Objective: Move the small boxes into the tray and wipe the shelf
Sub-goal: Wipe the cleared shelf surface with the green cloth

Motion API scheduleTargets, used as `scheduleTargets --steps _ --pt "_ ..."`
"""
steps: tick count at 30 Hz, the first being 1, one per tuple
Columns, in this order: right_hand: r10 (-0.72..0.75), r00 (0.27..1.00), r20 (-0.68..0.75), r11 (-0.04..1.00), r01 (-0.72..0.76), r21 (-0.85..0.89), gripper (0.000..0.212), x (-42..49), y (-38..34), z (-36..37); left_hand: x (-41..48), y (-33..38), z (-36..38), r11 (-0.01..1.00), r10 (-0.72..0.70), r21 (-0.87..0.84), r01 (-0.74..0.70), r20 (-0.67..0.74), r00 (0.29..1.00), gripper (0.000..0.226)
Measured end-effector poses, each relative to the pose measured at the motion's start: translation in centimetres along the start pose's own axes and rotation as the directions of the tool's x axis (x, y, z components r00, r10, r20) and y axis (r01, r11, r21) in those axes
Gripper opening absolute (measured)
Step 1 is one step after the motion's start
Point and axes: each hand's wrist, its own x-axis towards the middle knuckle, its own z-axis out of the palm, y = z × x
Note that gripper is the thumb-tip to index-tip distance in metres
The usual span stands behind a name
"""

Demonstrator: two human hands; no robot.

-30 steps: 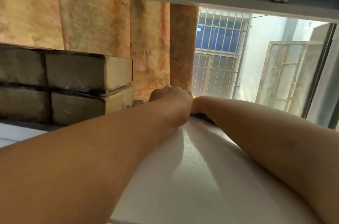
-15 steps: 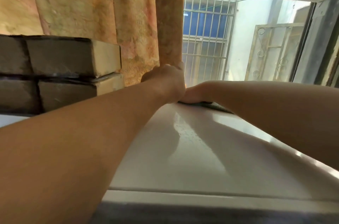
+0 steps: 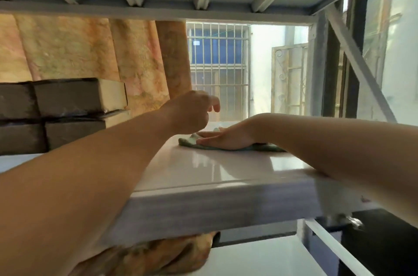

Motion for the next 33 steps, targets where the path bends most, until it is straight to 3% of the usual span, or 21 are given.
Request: scheduleTargets --steps 3,8,15,22,30,33 --pt "0.005 1.0 -0.004 1.0 -0.005 -0.016 0.06 -2.3 -0.4 0.6 -0.4 0.9 -0.7 0.999 0.018 0.038 -0.013 -0.134 0.991 0.032" --pt "-0.132 0.99 -0.057 0.987 0.136 0.085 0.057 -5.6 -0.1 2.2 -1.3 3.3 0.0 0.975 0.054 0.22 -0.045 -0.033 0.998 0.025" --pt "-0.188 0.98 -0.064 0.979 0.192 0.071 0.052 -9.0 1.7 2.8 -2.0 4.2 -1.3 0.984 0.157 0.089 -0.156 -0.003 0.988 0.025" --pt "-0.165 0.983 -0.084 0.979 0.174 0.102 0.051 -11.4 3.4 3.2 -0.9 6.2 -1.6 0.991 0.112 -0.06 -0.12 -0.121 0.986 0.021" --pt "-0.066 0.993 -0.094 0.993 0.074 0.091 0.052 -11.0 6.1 2.7 0.4 8.0 -0.3 0.986 0.159 0.018 -0.163 0.119 0.98 0.022" --pt "-0.059 0.994 -0.097 0.994 0.067 0.084 0.054 -10.2 6.9 2.6 1.3 7.8 -0.1 0.987 0.152 0.032 -0.158 0.138 0.979 0.021"
